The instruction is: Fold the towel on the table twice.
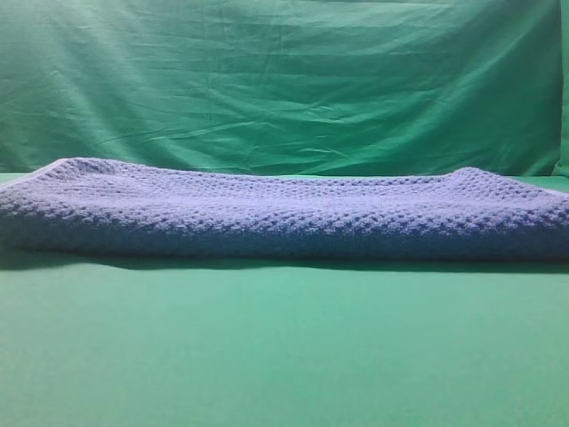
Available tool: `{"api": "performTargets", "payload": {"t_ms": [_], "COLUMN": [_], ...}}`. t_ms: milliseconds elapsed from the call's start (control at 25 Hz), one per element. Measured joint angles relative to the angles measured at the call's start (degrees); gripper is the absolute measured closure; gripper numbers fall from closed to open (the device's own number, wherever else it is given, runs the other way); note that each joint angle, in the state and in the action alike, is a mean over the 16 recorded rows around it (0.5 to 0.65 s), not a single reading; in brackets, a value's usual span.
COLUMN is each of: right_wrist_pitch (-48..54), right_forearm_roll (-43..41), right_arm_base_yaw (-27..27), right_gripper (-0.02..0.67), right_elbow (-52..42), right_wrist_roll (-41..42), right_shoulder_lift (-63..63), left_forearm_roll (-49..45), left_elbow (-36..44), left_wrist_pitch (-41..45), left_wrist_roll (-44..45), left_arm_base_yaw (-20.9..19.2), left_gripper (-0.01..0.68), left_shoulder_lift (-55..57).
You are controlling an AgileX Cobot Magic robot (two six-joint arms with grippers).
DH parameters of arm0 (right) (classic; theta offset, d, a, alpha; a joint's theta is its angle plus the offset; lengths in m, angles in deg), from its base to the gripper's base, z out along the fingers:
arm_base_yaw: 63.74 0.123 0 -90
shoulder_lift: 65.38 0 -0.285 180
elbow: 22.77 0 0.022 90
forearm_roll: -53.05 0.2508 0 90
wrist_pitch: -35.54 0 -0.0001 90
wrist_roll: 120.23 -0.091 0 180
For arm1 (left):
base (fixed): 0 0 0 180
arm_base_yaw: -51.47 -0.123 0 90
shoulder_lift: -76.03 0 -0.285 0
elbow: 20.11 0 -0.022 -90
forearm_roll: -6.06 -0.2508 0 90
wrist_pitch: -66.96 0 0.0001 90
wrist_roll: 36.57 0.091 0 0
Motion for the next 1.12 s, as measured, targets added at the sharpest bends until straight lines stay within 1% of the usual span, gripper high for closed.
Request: {"api": "performTargets", "payload": {"t_ms": [240, 480, 840, 1120], "right_wrist_pitch": [2.57, 3.72, 1.42, -1.31], "right_forearm_roll": [0.00, -0.21, -2.97, -5.01], "right_arm_base_yaw": [0.00, 0.00, 0.00, 0.00], "right_gripper": [0.649, 0.649, 0.649, 0.649], "right_elbow": [-1.12, -1.43, -4.14, -6.58], "right_wrist_roll": [0.01, 0.01, 0.01, 0.01], "right_shoulder_lift": [0.00, 0.00, 0.00, 0.00], "left_forearm_roll": [0.17, 0.09, -0.49, -0.96], "left_elbow": [0.69, 3.20, 7.66, 8.70], "left_wrist_pitch": [-0.22, -1.56, -5.95, -8.22], "left_wrist_roll": [0.02, 0.02, 0.02, 0.02], "left_arm_base_yaw": [0.00, 0.00, 0.00, 0.00], "left_gripper": [0.673, 0.673, 0.673, 0.673], "left_shoulder_lift": [0.00, 0.02, 0.10, 0.16]}}
